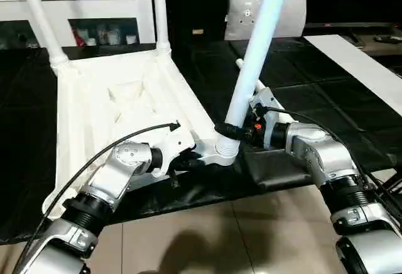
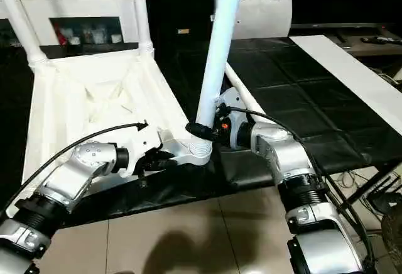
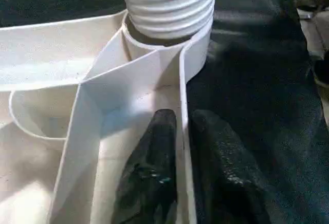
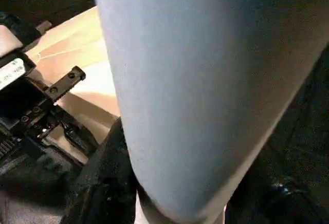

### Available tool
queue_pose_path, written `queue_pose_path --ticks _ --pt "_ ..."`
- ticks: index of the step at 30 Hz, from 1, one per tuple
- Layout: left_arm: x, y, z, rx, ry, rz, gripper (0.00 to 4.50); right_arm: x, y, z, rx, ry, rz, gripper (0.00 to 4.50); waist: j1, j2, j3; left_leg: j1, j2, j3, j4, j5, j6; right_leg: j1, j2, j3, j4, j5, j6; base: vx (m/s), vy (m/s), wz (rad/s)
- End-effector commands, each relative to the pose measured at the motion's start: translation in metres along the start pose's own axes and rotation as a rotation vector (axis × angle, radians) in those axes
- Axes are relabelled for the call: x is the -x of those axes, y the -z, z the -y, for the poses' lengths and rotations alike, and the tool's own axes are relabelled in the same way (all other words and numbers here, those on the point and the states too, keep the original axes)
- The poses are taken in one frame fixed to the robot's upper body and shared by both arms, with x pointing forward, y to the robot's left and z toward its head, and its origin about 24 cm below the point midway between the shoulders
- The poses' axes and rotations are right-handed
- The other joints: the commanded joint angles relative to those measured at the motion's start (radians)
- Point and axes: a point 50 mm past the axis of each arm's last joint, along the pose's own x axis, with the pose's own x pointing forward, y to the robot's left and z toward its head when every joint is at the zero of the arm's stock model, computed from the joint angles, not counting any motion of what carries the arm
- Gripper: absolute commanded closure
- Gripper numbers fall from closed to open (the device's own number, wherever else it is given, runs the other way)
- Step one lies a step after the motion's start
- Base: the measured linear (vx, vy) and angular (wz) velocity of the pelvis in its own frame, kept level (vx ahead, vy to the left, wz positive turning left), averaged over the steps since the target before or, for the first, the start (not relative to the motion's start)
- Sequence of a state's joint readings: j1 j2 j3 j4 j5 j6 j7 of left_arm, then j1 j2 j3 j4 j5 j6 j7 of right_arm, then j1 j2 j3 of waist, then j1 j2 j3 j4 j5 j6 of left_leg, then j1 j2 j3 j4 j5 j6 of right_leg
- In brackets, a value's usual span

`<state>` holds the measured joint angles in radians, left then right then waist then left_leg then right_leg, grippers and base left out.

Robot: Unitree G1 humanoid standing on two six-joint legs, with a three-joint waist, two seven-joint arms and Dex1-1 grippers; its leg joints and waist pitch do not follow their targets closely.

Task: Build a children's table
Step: Insert table leg to table base

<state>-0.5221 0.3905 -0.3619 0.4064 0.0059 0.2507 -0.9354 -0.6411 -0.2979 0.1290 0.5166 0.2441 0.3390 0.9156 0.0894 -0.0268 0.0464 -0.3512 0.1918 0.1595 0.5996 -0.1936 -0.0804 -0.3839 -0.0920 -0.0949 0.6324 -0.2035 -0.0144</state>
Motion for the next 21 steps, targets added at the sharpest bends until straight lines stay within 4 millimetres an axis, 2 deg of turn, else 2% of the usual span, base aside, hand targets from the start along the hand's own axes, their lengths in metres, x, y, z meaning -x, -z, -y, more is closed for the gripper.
queue_pose_path --ticks 1,8,10,11,12,15,18,21 --pt "0.001 0.02 0.002 0.024 -0.003 -0.119 4.32 0.003 0.005 0.003 -0.01 0.015 -0.019 2.63 -0.002 -0.003 -0.056 -0.002 0.038 -0.004 -0.078 -0.195 0.002 0.044 -0.063 0.058 -0.087 -0.257 -0.172 0.0 0.0 0.0" --pt "0.005 0.015 -0.001 0.008 0.001 -0.112 4.5 0.002 0.005 0.002 -0.003 0.0 -0.025 2.63 -0.002 -0.002 -0.054 -0.001 0.038 -0.004 -0.08 -0.214 0.0 0.041 -0.064 0.058 -0.093 -0.295 -0.165 0.0 0.0 0.0" --pt "0.004 0.012 0.003 -0.029 0.047 -0.084 4.5 0.001 0.005 0.001 0.006 -0.016 -0.036 2.63 -0.002 0.001 -0.055 -0.001 0.039 -0.006 -0.081 -0.21 0.001 0.041 -0.063 0.058 -0.09 -0.272 -0.17 0.0 0.0 0.0" --pt "0.004 0.009 0.011 -0.111 0.115 -0.056 4.5 0.001 0.005 0.001 0.022 -0.039 -0.055 2.63 -0.001 0.002 -0.056 -0.001 0.039 -0.006 -0.08 -0.209 0.003 0.041 -0.063 0.058 -0.09 -0.264 -0.173 0.0 0.0 0.0" --pt "0.004 0.008 0.012 -0.119 0.125 -0.054 4.5 0.001 0.004 0.001 0.023 -0.042 -0.058 2.63 -0.004 0.0 -0.057 -0.004 0.04 -0.007 -0.082 -0.207 0.003 0.043 -0.063 0.058 -0.087 -0.247 -0.176 0.0 0.0 0.0" --pt "0.003 0.006 0.022 -0.187 0.238 -0.078 4.5 0.0 0.005 -0.001 0.037 -0.103 -0.102 2.63 -0.002 0.003 -0.059 0.002 0.04 -0.003 -0.079 -0.181 0.008 0.041 -0.061 0.059 -0.081 -0.19 -0.2 0.0 0.0 0.0" --pt "0.002 0.005 0.022 -0.213 0.248 -0.083 4.5 -0.001 0.006 -0.002 0.034 -0.129 -0.12 2.63 0.002 0.002 -0.058 0.003 0.042 0.0 -0.079 -0.169 0.014 0.041 -0.061 0.06 -0.076 -0.15 -0.22 0.0 0.0 0.0" --pt "-0.001 0.002 0.016 -0.258 0.226 -0.105 4.5 -0.004 0.008 -0.003 0.03 -0.158 -0.136 2.63 0.006 -0.002 -0.056 0.004 0.042 -0.001 -0.081 -0.188 0.009 0.041 -0.061 0.06 -0.078 -0.171 -0.215 0.0 0.0 0.0"
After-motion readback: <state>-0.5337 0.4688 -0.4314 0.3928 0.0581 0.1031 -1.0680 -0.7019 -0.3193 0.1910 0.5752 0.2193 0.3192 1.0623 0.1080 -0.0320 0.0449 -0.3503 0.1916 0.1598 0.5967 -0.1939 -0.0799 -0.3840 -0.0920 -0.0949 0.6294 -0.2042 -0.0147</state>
